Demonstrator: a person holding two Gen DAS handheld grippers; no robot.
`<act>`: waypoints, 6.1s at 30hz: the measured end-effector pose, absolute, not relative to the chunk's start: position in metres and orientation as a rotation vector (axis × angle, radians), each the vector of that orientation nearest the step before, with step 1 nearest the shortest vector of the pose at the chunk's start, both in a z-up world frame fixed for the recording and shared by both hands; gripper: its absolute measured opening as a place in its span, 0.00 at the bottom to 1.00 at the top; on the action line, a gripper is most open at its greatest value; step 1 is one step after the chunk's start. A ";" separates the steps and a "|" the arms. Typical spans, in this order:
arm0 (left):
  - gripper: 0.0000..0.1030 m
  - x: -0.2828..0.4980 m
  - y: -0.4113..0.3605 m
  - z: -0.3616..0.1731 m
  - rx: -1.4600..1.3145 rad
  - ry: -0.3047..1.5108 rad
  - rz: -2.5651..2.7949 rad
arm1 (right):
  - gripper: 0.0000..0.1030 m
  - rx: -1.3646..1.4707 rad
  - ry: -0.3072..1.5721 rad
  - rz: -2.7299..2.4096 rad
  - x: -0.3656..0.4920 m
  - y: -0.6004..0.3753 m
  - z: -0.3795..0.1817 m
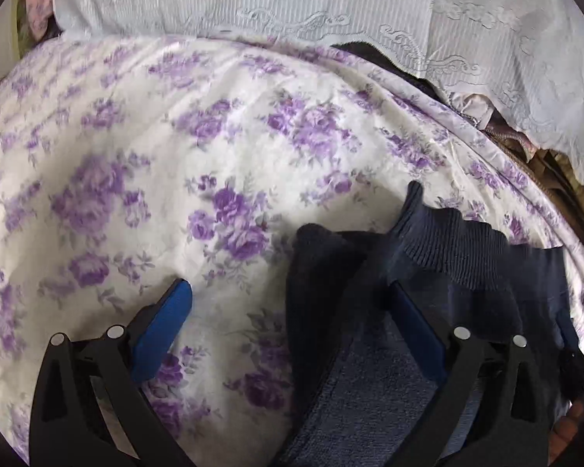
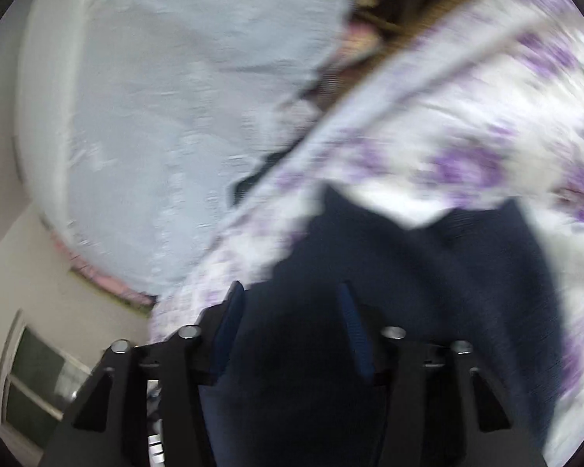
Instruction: Fold small clothes
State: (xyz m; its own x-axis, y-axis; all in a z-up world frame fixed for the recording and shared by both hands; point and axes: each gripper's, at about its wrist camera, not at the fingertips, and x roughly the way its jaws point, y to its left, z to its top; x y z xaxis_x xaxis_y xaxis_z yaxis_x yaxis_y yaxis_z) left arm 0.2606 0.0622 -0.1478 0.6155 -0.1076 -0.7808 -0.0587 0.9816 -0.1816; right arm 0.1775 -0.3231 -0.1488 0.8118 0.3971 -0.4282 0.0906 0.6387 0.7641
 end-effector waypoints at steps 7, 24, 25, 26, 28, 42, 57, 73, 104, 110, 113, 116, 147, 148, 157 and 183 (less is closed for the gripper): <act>0.95 0.235 0.053 -0.115 -0.203 0.784 -0.086 | 0.46 0.873 0.543 0.179 0.160 -0.330 -0.132; 0.95 0.231 0.028 -0.131 -0.210 0.914 -0.187 | 0.47 0.727 0.591 0.263 0.149 -0.289 -0.123; 0.95 0.226 0.024 -0.126 -0.221 0.904 -0.224 | 0.47 0.703 0.592 0.297 0.147 -0.279 -0.120; 0.95 0.222 0.020 -0.123 -0.206 0.891 -0.234 | 0.47 0.681 0.600 0.330 0.146 -0.270 -0.117; 0.95 0.214 0.007 -0.120 -0.128 0.866 -0.223 | 0.47 0.672 0.621 0.385 0.146 -0.256 -0.116; 0.95 0.192 0.015 -0.116 -0.118 0.825 -0.184 | 0.45 0.650 0.693 0.454 0.131 -0.232 -0.124; 0.95 0.174 -0.021 -0.118 0.031 0.799 -0.200 | 0.50 0.641 0.645 0.381 0.103 -0.255 -0.112; 0.95 0.129 -0.027 -0.124 0.023 0.822 -0.205 | 0.52 0.806 0.596 0.226 0.029 -0.314 -0.120; 0.96 0.172 -0.041 -0.137 -0.013 0.861 -0.080 | 0.62 0.920 0.558 -0.160 0.090 -0.311 -0.163; 0.96 0.171 -0.041 -0.137 -0.015 0.853 -0.084 | 0.41 0.966 0.525 -0.136 0.089 -0.328 -0.169; 0.96 0.171 -0.041 -0.137 -0.017 0.851 -0.088 | 0.39 0.975 0.524 -0.129 0.087 -0.329 -0.171; 0.96 0.169 -0.041 -0.136 -0.017 0.848 -0.087 | 0.39 0.971 0.525 -0.129 0.086 -0.328 -0.170; 0.90 0.166 -0.048 -0.135 0.016 0.824 -0.090 | 0.29 0.902 0.513 -0.096 0.089 -0.323 -0.158; 0.90 0.167 -0.048 -0.135 0.017 0.824 -0.090 | 0.29 0.906 0.516 -0.096 0.089 -0.323 -0.159; 0.86 0.166 -0.049 -0.135 0.020 0.820 -0.102 | 0.28 0.922 0.540 -0.078 0.091 -0.320 -0.164; 0.53 0.159 -0.052 -0.124 0.037 0.798 -0.197 | 0.19 0.893 0.473 -0.045 0.102 -0.321 -0.153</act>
State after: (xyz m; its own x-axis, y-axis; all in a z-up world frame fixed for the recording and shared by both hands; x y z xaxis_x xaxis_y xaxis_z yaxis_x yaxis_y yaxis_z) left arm 0.1589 -0.0524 -0.1244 0.6808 -0.1616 -0.7144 0.1891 0.9811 -0.0417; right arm 0.1024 -0.3206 -0.1528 0.8962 0.1558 -0.4154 0.2320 0.6334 0.7382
